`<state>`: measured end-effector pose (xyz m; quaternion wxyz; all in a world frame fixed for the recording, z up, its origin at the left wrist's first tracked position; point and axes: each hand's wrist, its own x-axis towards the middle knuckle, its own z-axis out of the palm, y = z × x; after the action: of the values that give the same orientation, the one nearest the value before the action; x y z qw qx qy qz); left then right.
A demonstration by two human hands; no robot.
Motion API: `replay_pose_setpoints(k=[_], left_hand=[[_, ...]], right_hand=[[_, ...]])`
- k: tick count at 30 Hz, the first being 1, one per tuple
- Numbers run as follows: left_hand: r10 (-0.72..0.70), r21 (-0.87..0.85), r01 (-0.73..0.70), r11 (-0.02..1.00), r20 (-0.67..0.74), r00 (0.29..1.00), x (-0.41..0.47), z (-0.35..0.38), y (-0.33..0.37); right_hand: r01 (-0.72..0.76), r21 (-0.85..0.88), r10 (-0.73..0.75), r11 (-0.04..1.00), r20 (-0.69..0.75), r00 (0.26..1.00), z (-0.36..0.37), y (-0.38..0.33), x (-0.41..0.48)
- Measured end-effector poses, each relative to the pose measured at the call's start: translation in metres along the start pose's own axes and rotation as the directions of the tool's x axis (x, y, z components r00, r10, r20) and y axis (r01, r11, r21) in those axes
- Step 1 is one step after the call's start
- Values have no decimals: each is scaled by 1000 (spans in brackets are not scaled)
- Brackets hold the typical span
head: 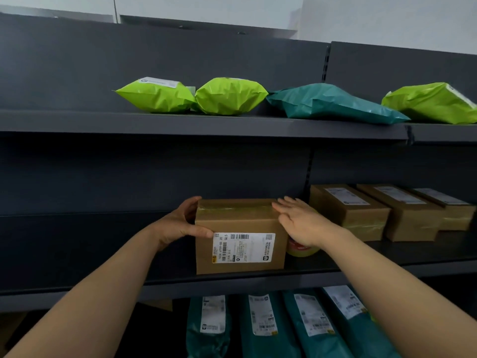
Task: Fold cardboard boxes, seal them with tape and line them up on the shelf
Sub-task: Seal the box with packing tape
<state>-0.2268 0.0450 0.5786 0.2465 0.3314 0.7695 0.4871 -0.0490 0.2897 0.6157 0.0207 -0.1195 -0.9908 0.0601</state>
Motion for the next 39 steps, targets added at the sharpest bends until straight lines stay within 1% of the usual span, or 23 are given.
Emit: replay_pose_setpoints(k=[2, 3, 4, 5, 6, 7, 8, 9, 11, 13, 15, 19, 21, 24, 25, 26, 28, 30, 32, 34, 37, 39], left_hand=[[-39, 100, 38, 994, 8, 999, -6, -2, 12], [-40, 178, 45, 983, -29, 999, -8, 1, 20], [2, 291, 25, 956, -92, 996, -9, 7, 29], [95, 451, -22, 892, -139, 986, -8, 17, 39], [203, 621, -86, 779, -120, 972, -6, 29, 49], [273, 729, -149, 668, -54, 961, -4, 44, 56], [287, 784, -180, 595, 2, 958, -1, 56, 60], [278, 814, -180, 552, 23, 960, 2, 65, 60], [252, 856, -129, 501, -2, 968, 4, 65, 53], [251, 866, -91, 492, -40, 967, -3, 56, 48], [247, 853, -62, 518, -80, 966, -9, 48, 42], [261, 760, -55, 647, -153, 953, -19, 42, 28], [264, 720, -45, 693, -195, 945, -24, 40, 21], [210, 646, -3, 763, -243, 947, -28, 36, 19], [212, 653, 6, 757, -255, 943, -27, 36, 21], [243, 693, 1, 721, -255, 936, -24, 39, 26], [331, 790, -49, 611, -198, 923, -16, 50, 37], [364, 850, -96, 519, -118, 924, -7, 62, 42], [369, 875, -98, 475, -97, 924, -5, 63, 38], [377, 860, -100, 501, -112, 919, -10, 54, 31], [370, 793, -113, 599, -149, 917, -19, 43, 18], [348, 746, -110, 657, -171, 922, -22, 39, 15]], right_hand=[[8, -104, -9, 994, -7, 1000, -6, -3, 7], [15, -121, -17, 993, -18, 1000, -9, -6, 11], [36, -117, -39, 992, -25, 999, -10, -10, 15], [71, -92, -74, 993, -24, 997, -10, -16, 17], [111, -55, -112, 992, -13, 994, -7, -23, 20], [140, -14, -140, 990, 8, 990, -3, -30, 21], [154, 25, -155, 988, 26, 988, 1, -33, 22], [153, 47, -155, 987, 29, 988, 6, -34, 23], [147, 54, -147, 988, 11, 989, 11, -30, 24], [146, 46, -146, 988, -3, 989, 13, -27, 21], [147, 48, -145, 988, -41, 989, 16, -26, 19], [140, 10, -138, 990, -122, 983, 23, -27, 17], [120, -3, -119, 993, -156, 981, 27, -27, 16], [64, 25, -59, 998, -146, 987, 24, -29, 19], [59, 43, -54, 997, -121, 991, 20, -31, 20], [74, 47, -69, 996, -97, 993, 16, -33, 22], [139, 20, -138, 990, -67, 988, 12, -40, 25], [183, 2, -182, 983, -47, 982, 14, -44, 26], [193, -13, -193, 981, -41, 980, 16, -40, 27], [186, -7, -186, 983, -69, 980, 18, -33, 24], [150, 1, -148, 989, -143, 978, 23, -24, 20], [129, 6, -127, 992, -145, 981, 24, -21, 17]])
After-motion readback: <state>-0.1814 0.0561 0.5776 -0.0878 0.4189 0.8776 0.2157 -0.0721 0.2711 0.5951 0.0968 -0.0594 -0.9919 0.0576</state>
